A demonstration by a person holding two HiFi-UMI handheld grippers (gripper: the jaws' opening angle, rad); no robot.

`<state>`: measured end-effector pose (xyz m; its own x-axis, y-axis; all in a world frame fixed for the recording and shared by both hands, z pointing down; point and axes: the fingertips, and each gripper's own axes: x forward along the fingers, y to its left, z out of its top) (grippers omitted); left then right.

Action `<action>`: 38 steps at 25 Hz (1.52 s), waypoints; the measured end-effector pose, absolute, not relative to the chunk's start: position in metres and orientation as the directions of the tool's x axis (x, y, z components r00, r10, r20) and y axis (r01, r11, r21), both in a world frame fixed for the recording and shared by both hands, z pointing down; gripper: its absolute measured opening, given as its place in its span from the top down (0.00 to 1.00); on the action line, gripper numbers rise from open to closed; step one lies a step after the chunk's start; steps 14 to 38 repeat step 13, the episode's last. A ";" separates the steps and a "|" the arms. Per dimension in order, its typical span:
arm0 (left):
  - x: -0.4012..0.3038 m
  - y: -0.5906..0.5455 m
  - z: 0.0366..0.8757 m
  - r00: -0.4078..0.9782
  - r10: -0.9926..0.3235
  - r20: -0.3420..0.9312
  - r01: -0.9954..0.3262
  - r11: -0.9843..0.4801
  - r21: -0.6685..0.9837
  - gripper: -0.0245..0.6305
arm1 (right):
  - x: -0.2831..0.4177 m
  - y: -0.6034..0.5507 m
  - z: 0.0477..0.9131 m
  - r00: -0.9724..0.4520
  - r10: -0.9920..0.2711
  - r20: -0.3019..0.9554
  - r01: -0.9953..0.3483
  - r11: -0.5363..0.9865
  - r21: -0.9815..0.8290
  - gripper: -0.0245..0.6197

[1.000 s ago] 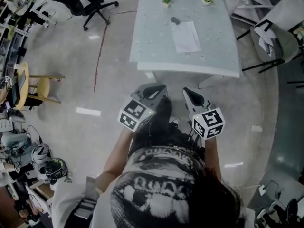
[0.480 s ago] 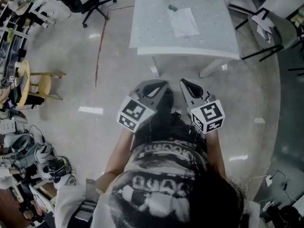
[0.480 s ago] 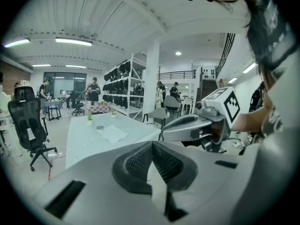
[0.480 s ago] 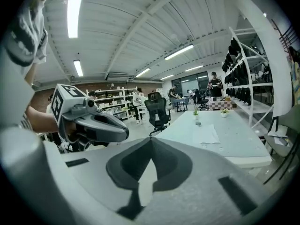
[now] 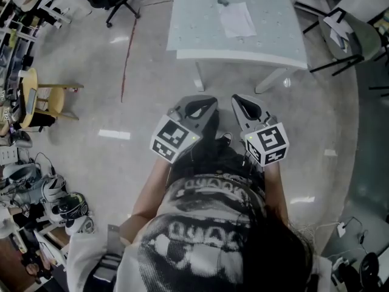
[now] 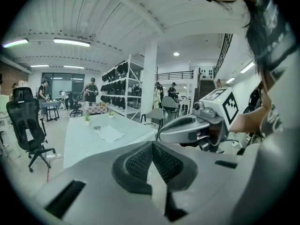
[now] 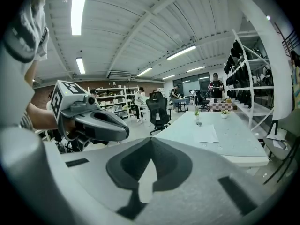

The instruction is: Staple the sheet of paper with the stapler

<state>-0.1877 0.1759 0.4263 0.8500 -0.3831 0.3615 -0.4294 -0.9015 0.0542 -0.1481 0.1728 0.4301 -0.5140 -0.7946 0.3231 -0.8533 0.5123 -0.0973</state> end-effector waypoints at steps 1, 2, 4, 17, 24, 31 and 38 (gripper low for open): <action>-0.187 0.178 0.426 0.851 -0.381 0.361 -0.427 -0.903 0.054 0.96 | -0.148 0.174 0.430 -0.512 -0.796 0.323 -0.854 0.511 -0.096 0.96; -0.187 0.180 0.426 0.853 -0.379 0.360 -0.425 -0.904 0.055 0.96 | -0.147 0.175 0.430 -0.510 -0.797 0.322 -0.855 0.509 -0.094 0.96; -0.186 0.182 0.424 0.854 -0.377 0.359 -0.422 -0.905 0.054 0.96 | -0.147 0.177 0.428 -0.508 -0.799 0.321 -0.857 0.508 -0.093 0.96; -0.172 0.196 0.427 0.855 -0.358 0.375 -0.402 -0.915 0.043 0.96 | -0.131 0.181 0.427 -0.497 -0.810 0.312 -0.865 0.492 -0.099 0.96; -0.172 0.196 0.427 0.855 -0.358 0.375 -0.402 -0.915 0.043 0.96 | -0.131 0.181 0.427 -0.497 -0.810 0.312 -0.865 0.492 -0.099 0.96; -0.172 0.196 0.427 0.855 -0.358 0.375 -0.402 -0.915 0.043 0.96 | -0.131 0.181 0.427 -0.497 -0.810 0.312 -0.865 0.492 -0.099 0.96; -0.172 0.196 0.427 0.855 -0.358 0.375 -0.402 -0.915 0.043 0.96 | -0.131 0.181 0.427 -0.497 -0.810 0.312 -0.865 0.492 -0.099 0.96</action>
